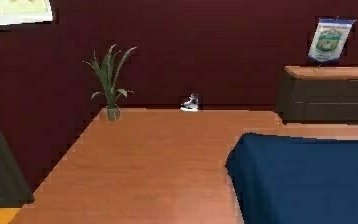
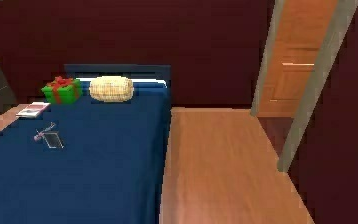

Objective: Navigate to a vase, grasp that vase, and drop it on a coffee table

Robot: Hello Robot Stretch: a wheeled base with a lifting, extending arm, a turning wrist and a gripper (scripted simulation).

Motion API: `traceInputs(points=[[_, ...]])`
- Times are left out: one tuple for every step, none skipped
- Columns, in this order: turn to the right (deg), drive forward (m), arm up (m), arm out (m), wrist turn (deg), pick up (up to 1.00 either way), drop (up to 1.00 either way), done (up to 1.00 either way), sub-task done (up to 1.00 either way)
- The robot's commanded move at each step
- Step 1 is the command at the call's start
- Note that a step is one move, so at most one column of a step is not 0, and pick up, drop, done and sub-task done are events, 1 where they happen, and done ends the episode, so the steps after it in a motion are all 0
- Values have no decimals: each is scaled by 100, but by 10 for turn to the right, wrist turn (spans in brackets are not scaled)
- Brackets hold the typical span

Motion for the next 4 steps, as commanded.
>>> traceInputs(points=[[0, 100, 0, 0, 0, 0, 0, 0, 0], [30, 0, 0, 0, 0, 0, 0, 0, 0], [0, 95, 0, 0, 0, 0, 0, 0, 0], [450, 0, 0, 0, 0, 0, 0, 0, 0]])
